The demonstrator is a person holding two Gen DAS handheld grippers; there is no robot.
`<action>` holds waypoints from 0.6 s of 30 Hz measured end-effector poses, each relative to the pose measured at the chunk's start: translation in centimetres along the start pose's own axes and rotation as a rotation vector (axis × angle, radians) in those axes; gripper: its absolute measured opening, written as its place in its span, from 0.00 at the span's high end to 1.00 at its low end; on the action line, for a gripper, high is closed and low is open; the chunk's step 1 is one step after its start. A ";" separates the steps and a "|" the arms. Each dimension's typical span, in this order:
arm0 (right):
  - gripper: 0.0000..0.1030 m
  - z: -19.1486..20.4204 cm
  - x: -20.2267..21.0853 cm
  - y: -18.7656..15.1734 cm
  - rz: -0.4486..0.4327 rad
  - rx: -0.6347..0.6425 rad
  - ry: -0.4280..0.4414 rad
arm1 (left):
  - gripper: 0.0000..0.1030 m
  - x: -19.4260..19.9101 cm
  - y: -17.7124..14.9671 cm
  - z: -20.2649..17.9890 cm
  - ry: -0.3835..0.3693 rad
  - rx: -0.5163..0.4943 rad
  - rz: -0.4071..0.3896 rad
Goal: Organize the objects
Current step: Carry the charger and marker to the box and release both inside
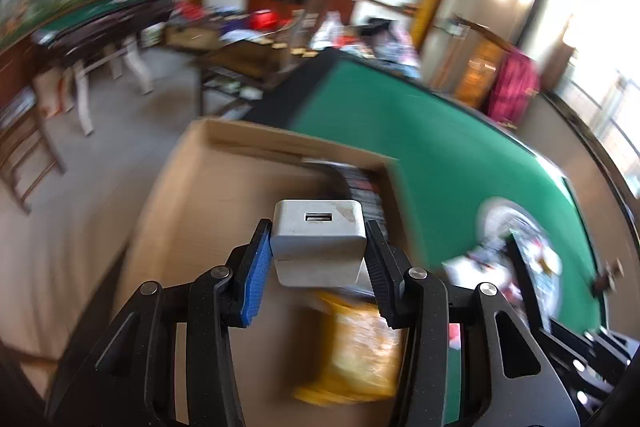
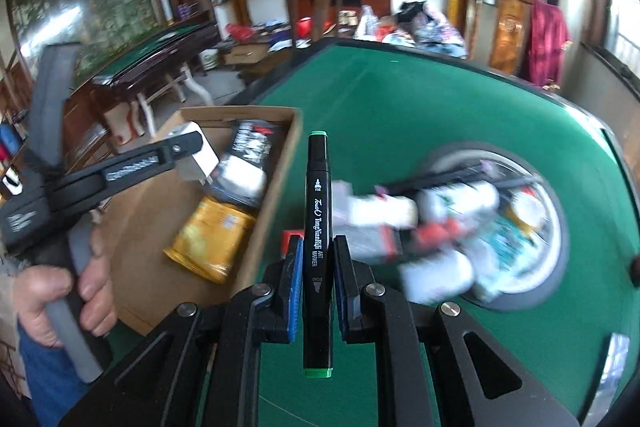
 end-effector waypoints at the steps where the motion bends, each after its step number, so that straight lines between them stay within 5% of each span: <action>1: 0.88 1.2 -0.9 0.7 0.012 0.014 0.004 | 0.56 -0.5 0.0 0.9 0.006 0.019 0.017; 9: 0.88 6.3 -5.8 4.4 0.067 0.002 0.091 | 0.56 -0.7 -0.8 3.2 0.022 0.080 0.027; 18: 0.87 7.7 -11.8 7.3 0.139 -0.067 0.180 | 0.56 -0.6 0.3 5.2 0.016 0.167 0.005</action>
Point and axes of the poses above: each gripper's, at about its wrist camera, not at the fingertips, and x roughly against the way its jaws point, z to its left, y to its top, the point moved 7 cm from there along -x, roughly the way its jaws point
